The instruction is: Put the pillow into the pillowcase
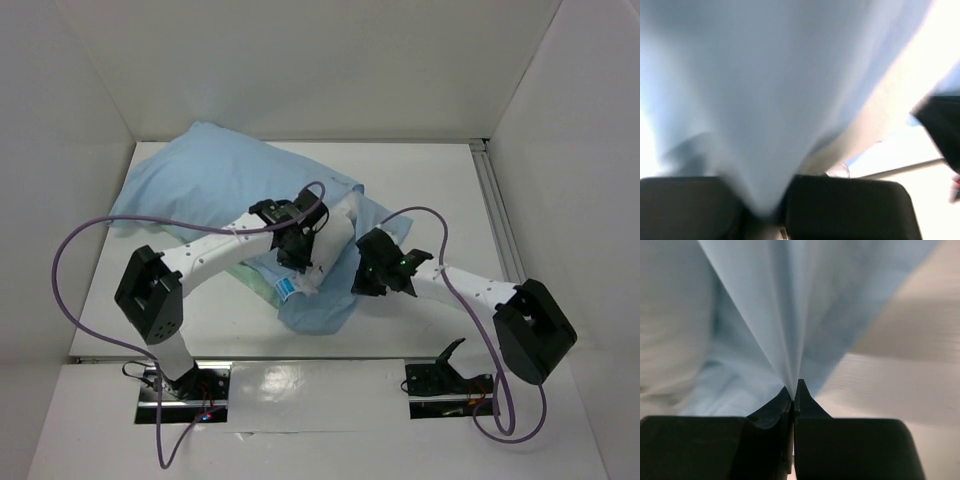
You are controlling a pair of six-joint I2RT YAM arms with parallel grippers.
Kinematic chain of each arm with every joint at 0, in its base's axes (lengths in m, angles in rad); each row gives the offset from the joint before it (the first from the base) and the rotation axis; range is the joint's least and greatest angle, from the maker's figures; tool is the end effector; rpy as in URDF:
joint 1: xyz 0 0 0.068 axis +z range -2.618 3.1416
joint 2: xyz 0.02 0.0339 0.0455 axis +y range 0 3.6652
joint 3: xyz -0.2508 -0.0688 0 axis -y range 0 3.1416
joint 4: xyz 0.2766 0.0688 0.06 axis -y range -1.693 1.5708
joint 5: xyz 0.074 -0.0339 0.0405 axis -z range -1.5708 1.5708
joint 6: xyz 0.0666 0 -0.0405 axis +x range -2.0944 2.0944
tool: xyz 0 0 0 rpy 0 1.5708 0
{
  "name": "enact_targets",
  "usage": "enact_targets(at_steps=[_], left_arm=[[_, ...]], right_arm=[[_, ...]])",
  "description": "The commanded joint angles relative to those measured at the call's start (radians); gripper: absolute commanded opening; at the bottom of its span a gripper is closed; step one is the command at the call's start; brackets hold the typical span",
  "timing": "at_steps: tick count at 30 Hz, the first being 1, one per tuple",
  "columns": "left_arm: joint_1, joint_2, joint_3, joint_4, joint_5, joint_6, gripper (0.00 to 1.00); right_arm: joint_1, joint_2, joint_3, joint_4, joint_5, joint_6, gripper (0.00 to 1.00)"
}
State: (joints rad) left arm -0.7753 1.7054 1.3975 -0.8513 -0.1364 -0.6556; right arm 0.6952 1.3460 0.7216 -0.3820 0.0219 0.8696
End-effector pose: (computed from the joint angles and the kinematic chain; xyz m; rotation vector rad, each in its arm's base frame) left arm 0.2859 -0.2675 0.2071 0.1246 2.7309 -0.2334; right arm 0.2304 0.1903 0.1262 0.2417 2.6667 0.5265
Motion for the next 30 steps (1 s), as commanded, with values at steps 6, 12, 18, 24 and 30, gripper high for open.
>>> enact_targets(at_steps=[6, 12, 18, 24, 30], left_arm=[[0.125, 0.077, 0.225, 0.124, 0.142, 0.022, 0.00], [0.136, 0.100, 0.235, 0.143, 0.162, 0.031, 0.00], [0.154, 0.100, 0.244, 0.152, 0.172, 0.031, 0.00], [0.154, 0.100, 0.262, 0.152, 0.190, 0.040, 0.00], [0.163, 0.100, 0.262, 0.152, 0.199, 0.051, 0.00]], right_arm=[[-0.040, -0.060, 0.177, -0.199, 0.185, -0.083, 0.60], [-0.031, -0.094, 0.291, -0.146, 0.308, -0.014, 0.57], [-0.104, 0.040, 0.375, -0.042, 0.325, 0.009, 0.53], [-0.215, 0.162, 0.357, 0.151, 0.210, 0.042, 0.53], [-0.241, 0.260, 0.357, 0.277, 0.124, 0.031, 0.53]])
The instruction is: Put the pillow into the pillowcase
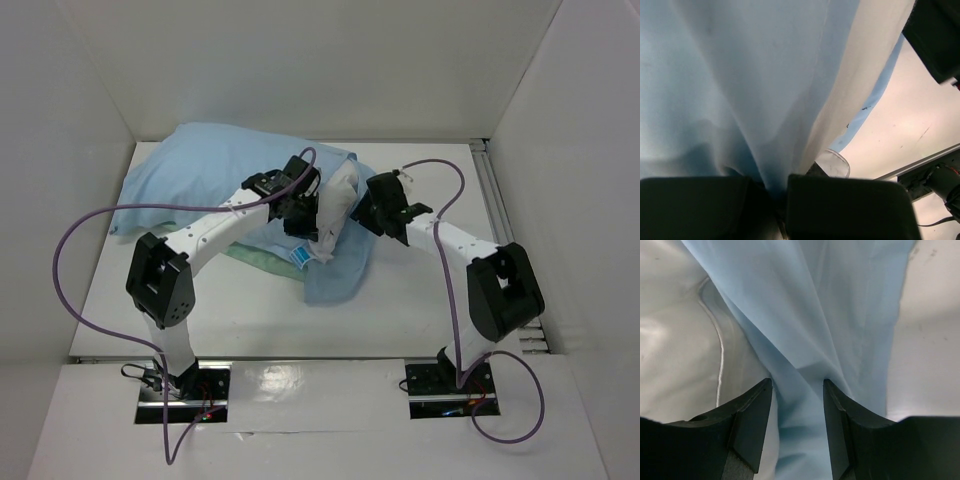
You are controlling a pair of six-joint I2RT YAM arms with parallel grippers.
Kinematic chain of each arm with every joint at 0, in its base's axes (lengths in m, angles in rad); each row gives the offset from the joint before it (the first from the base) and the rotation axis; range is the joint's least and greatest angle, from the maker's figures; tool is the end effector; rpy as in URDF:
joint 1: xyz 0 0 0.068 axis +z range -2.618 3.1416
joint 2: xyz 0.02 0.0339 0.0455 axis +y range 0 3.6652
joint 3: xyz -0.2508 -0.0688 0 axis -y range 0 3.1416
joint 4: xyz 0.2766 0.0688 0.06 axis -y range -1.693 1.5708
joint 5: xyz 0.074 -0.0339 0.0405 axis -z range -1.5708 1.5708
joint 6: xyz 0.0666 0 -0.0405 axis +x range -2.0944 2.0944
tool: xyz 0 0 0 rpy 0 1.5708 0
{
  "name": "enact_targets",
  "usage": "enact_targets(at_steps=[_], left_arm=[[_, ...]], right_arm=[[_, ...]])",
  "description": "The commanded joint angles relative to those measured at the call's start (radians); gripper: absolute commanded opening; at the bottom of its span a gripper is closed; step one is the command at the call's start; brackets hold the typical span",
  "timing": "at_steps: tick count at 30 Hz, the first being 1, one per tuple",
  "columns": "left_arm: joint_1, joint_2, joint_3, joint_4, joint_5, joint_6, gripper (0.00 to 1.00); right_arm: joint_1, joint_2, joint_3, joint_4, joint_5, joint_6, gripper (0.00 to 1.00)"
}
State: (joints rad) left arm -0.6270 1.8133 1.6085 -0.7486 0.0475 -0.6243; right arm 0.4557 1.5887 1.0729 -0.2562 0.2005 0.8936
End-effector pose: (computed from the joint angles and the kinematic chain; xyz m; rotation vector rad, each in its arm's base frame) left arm 0.3582 -0.2634 0.2449 0.0234 2.6163 -0.5390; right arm 0.3601 0.1617 0.1829 0.6113 2.2852 0.4374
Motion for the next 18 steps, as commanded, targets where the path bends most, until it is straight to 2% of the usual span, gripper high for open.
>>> enact_targets(at_steps=[1, 12, 18], left_arm=[[0.015, -0.008, 0.051, 0.049, 0.015, 0.020, 0.00], [0.024, 0.011, 0.070, 0.058, 0.034, 0.029, 0.00], [0.024, 0.020, 0.070, 0.058, 0.034, 0.029, 0.00]], right_arm=[[-0.011, 0.017, -0.017, 0.172, -0.064, 0.007, 0.53], [0.009, 0.068, 0.025, 0.144, -0.079, 0.018, 0.54], [0.060, -0.021, -0.011, 0.124, -0.035, 0.027, 0.53]])
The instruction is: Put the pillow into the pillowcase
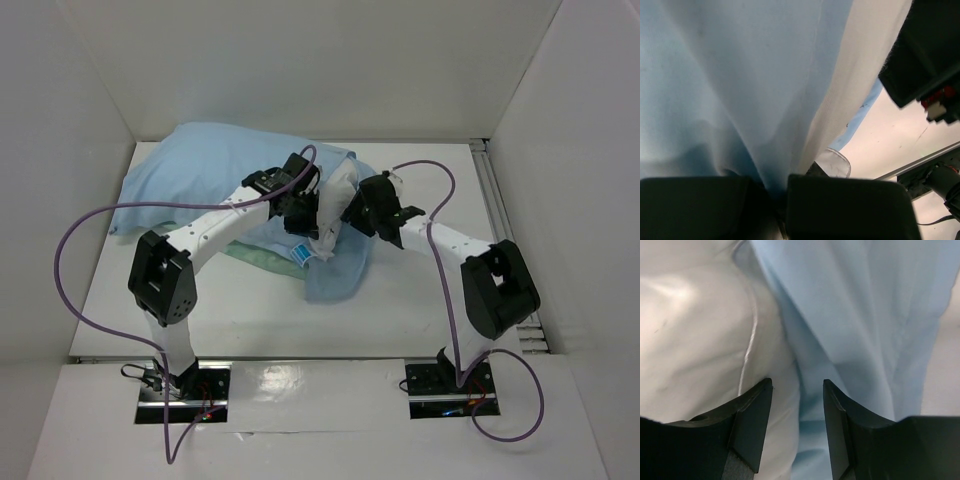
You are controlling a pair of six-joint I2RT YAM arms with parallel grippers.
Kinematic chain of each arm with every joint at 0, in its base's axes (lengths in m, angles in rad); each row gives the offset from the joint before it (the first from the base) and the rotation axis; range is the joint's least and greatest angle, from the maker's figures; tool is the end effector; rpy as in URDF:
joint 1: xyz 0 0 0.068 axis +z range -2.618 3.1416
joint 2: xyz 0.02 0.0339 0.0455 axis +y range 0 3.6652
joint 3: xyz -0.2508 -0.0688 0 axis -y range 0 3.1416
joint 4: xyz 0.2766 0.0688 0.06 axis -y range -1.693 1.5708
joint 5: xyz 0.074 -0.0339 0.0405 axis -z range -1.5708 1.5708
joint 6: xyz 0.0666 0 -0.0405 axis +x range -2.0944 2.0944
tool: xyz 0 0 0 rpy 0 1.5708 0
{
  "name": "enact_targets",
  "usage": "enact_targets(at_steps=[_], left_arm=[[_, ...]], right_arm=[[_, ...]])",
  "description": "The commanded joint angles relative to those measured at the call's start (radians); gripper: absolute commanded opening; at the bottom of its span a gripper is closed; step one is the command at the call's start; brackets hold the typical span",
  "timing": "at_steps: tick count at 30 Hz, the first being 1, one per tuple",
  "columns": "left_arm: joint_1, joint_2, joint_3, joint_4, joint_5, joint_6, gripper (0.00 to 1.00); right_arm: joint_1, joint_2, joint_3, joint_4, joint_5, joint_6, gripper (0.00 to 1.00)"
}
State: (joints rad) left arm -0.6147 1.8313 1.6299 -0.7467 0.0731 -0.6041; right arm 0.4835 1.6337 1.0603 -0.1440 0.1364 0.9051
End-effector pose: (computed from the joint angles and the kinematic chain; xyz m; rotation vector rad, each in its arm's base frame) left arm 0.3644 -0.2632 0.2452 0.0446 2.6154 -0.5602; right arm 0.3638 0.1808 0.1721 0.5618 2.2775 0.5590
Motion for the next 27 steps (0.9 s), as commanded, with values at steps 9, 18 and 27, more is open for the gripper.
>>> enact_targets(at_steps=[9, 18, 27], left_arm=[[0.012, 0.002, 0.058, 0.056, 0.010, 0.009, 0.00], [0.012, -0.007, 0.058, 0.056, 0.019, 0.009, 0.00], [0.030, 0.012, 0.103, 0.072, -0.028, -0.023, 0.00]], right_arm=[[0.032, 0.095, 0.070, 0.007, 0.045, -0.006, 0.53], [0.032, 0.198, 0.124, 0.017, 0.131, -0.015, 0.53], [0.056, 0.126, 0.021, 0.062, 0.076, -0.076, 0.00]])
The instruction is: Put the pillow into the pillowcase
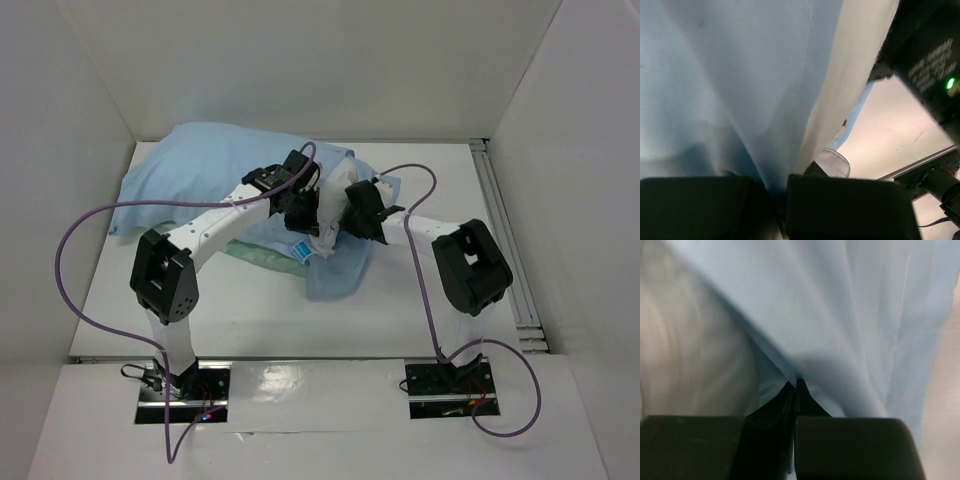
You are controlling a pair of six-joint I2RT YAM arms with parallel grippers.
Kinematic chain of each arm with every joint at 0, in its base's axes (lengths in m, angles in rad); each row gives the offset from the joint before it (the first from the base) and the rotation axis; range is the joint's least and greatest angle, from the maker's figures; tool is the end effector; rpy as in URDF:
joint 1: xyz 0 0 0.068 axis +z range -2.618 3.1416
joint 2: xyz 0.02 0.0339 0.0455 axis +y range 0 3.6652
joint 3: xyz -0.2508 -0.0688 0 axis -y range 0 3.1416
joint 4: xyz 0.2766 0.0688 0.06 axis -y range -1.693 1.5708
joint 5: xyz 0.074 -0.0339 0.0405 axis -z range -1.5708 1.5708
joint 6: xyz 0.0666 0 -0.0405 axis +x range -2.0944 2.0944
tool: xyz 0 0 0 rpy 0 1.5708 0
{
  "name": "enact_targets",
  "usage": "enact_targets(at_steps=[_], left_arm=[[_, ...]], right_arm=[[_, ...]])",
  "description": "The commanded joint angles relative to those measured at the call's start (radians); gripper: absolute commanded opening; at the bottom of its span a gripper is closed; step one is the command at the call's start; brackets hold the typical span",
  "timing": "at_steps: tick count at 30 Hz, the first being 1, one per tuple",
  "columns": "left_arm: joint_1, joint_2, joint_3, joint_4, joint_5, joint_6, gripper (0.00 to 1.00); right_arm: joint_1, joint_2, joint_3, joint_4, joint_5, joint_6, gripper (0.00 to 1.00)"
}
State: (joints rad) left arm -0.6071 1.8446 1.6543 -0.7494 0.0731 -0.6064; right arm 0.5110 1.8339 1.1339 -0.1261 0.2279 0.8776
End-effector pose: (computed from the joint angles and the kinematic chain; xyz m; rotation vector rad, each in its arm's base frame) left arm 0.3698 -0.2628 0.2482 0.0320 2.6068 -0.5636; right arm 0.3820 0.1970 0.1213 0.5435 2.3425 0.3891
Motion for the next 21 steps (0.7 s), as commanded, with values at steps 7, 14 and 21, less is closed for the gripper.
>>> enact_targets(at_steps=[7, 14, 21], left_arm=[[0.064, 0.076, 0.185, 0.084, 0.008, -0.055, 0.00], [0.073, 0.129, 0.203, 0.117, 0.008, -0.102, 0.00], [0.073, 0.176, 0.194, 0.150, 0.017, -0.159, 0.00]], right_arm=[[0.090, -0.354, -0.253, 0.072, -0.057, -0.129, 0.00], [0.099, -0.532, -0.238, 0.033, -0.419, -0.425, 0.00], [0.190, -0.503, -0.064, -0.095, -0.617, -0.528, 0.00]])
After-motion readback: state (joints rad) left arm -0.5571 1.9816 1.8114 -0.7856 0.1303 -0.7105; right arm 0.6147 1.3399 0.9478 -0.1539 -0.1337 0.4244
